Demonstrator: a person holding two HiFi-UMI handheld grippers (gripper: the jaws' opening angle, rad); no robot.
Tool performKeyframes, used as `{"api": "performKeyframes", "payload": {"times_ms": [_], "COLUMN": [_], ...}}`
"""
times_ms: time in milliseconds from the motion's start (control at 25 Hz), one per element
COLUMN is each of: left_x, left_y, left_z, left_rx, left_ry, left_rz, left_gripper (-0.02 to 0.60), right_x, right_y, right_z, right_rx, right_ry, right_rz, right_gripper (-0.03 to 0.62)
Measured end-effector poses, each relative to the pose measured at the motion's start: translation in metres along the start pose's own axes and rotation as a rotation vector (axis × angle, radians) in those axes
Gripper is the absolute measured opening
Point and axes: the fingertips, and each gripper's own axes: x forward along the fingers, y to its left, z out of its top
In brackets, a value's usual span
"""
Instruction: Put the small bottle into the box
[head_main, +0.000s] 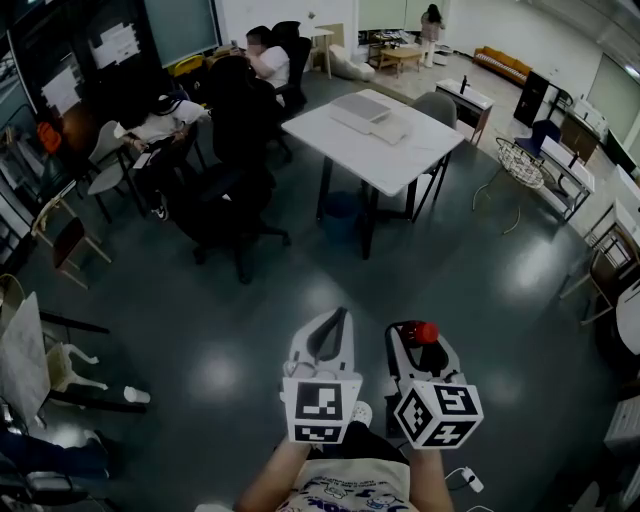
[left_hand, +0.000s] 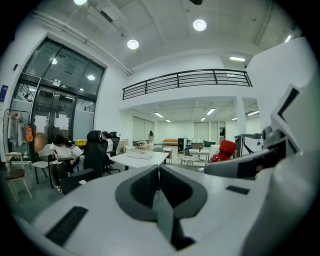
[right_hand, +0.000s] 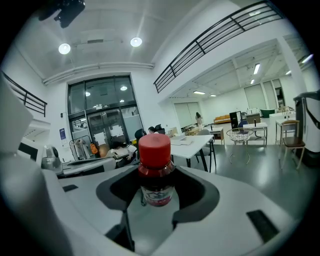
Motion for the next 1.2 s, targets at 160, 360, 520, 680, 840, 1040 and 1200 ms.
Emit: {"api": "performKeyframes", "payload": {"times_ms": [160, 360, 520, 680, 840, 1040, 1200], "left_x": [0.028, 0.061, 0.081, 0.097, 0.110, 0.129, 0.152], "left_y": [-0.005, -0.012, -0.022, -0.029, -0.034, -0.030, -0.027], "left_z": [0.010, 0.017, 0.020, 0.019, 0.019, 0.018, 0.019], "left_rx": [-0.004, -0.005, -0.009, -0.012, -0.008, -0.014, -0.023], "left_ry": [-0.006, -0.002, 0.000, 0.009, 0.021, 0.033, 0.037], "left_rz": [0.020, 0.047, 0.057, 0.060, 0.053, 0.058, 0.051], "left_gripper": [0.020, 0.020, 0.020, 0.020, 0.020, 0.020, 0.020], "right_x": [0.022, 0.045, 0.055, 0.065, 0.075, 0.088, 0.102], "right_y": [-0.018, -0.043, -0.063, -0.075, -0.083, -0.089, -0.096], "right_z": [0.018, 0.036, 0.041, 0.043, 0.042, 0.044, 0.047], "right_rx": [-0.013, -0.017, -0.014, -0.016, -0.009, -0.004, -0.005], "right_ry": [-0.002, 0.000, 0.010, 0.020, 0.038, 0.048, 0.055], "right_rz": [0.030, 0.057, 0.073, 0.084, 0.093, 0.099, 0.095], "right_gripper": [0.229, 0.229, 0.229, 0.229, 0.229, 0.229, 0.229]}}
